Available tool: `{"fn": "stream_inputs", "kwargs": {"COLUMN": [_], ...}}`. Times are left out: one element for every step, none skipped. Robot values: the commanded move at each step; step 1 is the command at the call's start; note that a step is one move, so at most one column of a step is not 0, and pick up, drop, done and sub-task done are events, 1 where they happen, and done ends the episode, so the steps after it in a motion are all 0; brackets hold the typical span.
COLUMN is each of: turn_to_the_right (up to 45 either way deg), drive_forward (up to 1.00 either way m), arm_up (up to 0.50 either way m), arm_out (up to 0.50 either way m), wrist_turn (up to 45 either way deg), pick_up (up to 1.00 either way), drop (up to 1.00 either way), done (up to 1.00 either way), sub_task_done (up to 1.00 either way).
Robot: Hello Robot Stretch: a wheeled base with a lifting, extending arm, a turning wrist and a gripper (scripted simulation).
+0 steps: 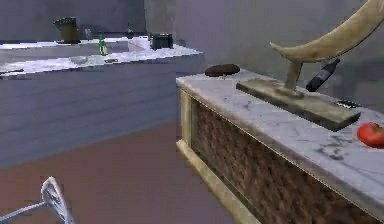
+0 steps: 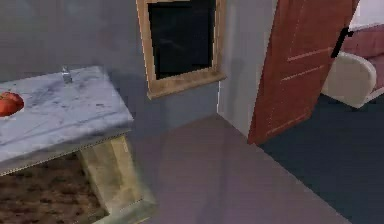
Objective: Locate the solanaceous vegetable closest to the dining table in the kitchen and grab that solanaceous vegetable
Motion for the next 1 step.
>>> {"fn": "stream_inputs", "kwargs": {"turn_to_the_right": [0.0], "drive_forward": [0.95], "arm_up": [0.00], "arm_out": [0.00], "wrist_turn": [0.0], "pick_up": [0.00], "drop": [0.00], "done": [0.00], "sub_task_done": [0.00]}}
